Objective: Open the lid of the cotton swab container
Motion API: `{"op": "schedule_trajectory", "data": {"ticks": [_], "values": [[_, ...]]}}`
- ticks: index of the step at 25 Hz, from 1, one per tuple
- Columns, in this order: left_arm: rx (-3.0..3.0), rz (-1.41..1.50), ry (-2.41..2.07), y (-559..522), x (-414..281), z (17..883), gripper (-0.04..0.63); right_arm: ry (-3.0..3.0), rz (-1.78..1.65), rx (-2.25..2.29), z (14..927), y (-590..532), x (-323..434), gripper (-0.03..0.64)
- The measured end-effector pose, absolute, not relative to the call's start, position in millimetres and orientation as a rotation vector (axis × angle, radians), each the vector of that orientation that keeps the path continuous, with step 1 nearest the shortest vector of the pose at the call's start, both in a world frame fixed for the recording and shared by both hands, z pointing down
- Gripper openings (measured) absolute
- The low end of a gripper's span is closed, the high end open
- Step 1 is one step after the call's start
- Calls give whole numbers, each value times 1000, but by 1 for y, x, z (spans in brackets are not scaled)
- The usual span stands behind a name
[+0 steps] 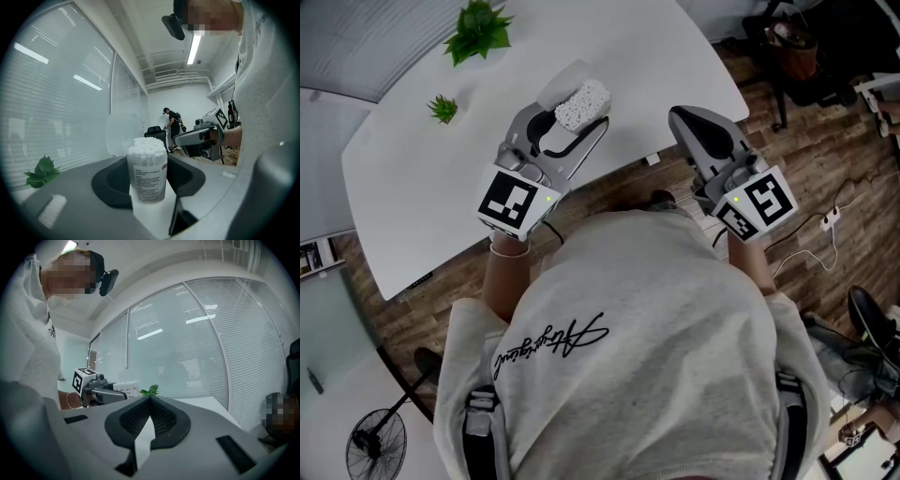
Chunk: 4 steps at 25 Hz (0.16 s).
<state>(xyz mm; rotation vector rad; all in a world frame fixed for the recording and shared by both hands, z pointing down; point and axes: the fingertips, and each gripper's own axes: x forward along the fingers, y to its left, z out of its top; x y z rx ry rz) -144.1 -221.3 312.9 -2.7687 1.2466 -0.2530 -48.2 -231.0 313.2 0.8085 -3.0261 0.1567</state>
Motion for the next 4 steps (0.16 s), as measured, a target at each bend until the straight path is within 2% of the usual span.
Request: {"op": "schedule_trajectory", "data": {"ticks": [4], "values": [[-2771,-251,1245,-222,-146,315,196,-3025,160,810,316,-232,-50,0]]}}
